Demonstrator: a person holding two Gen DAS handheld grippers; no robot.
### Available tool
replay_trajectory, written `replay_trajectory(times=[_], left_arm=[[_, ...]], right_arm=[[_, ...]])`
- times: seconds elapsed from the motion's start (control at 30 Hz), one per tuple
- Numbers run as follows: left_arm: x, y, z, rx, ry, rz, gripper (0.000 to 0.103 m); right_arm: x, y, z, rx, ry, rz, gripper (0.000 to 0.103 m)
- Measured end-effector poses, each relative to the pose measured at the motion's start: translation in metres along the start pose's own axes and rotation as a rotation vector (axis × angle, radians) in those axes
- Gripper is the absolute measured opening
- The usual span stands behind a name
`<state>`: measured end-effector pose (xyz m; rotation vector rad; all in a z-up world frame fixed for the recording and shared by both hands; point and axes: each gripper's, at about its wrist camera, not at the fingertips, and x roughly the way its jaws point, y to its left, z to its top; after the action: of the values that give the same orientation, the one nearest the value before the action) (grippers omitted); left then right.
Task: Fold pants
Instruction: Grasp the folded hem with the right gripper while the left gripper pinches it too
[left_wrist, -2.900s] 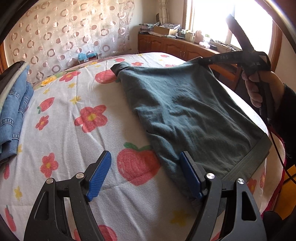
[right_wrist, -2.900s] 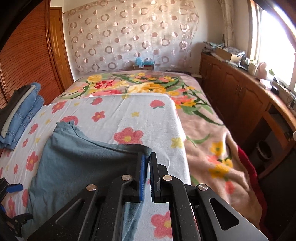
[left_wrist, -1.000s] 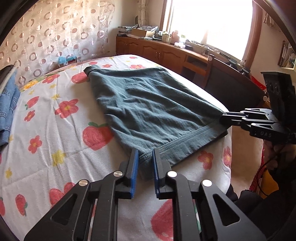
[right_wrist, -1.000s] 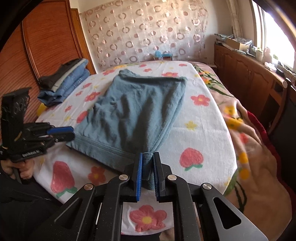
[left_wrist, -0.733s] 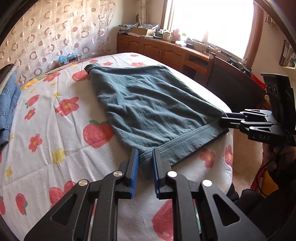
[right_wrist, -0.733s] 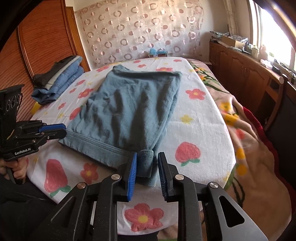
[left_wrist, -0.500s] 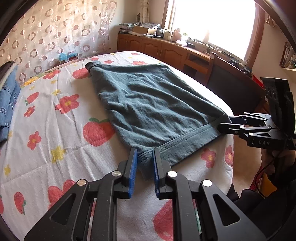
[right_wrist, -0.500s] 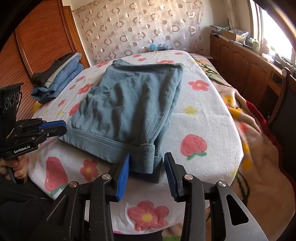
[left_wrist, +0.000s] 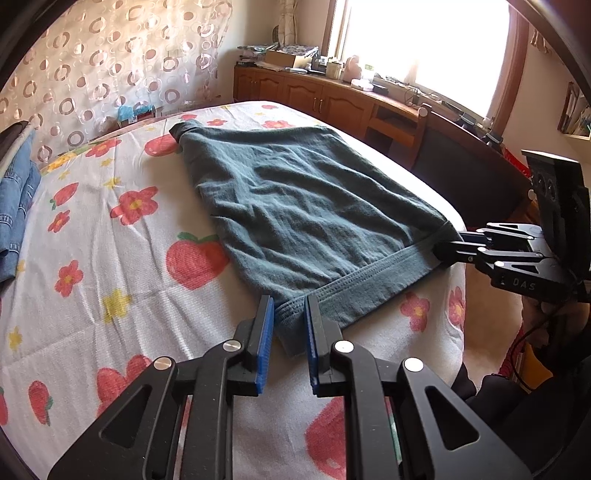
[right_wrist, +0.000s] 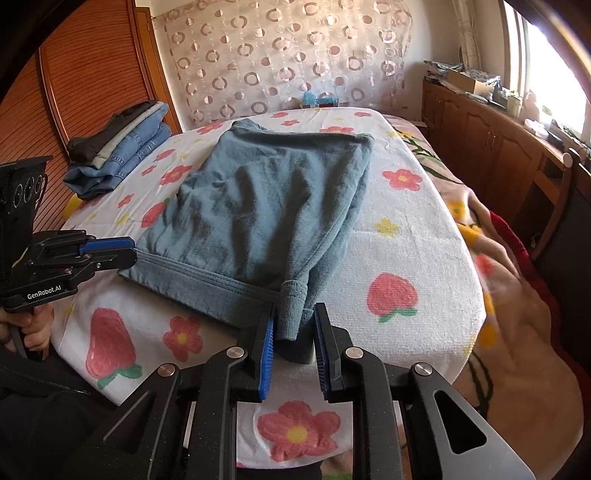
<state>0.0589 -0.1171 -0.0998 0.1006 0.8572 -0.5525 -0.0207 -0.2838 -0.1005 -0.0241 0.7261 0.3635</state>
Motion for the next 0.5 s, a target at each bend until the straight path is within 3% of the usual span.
replay_trajectory(times=[0.1, 0.23, 0.5], left_arm=[[-0.0022, -0.0023, -0.0005, 0.006, -0.004, 0.007, 0.017], [0.0014, -0.0018, -0.0019, 0.001, 0.014, 0.017, 0.037], [0.0056, -0.0034, -0.0049, -0.011, 0.031, 0.000, 0.038]], right_arm=[[0.0003, 0.0005, 0.0000, -0.002, 0.000, -0.001, 0.019], [-0.0005, 0.0015, -0.0003, -0.012, -0.003, -0.004, 0.017], [-0.0007, 0.0000, -0.0014, -0.019, -0.010, -0.001, 0.016]])
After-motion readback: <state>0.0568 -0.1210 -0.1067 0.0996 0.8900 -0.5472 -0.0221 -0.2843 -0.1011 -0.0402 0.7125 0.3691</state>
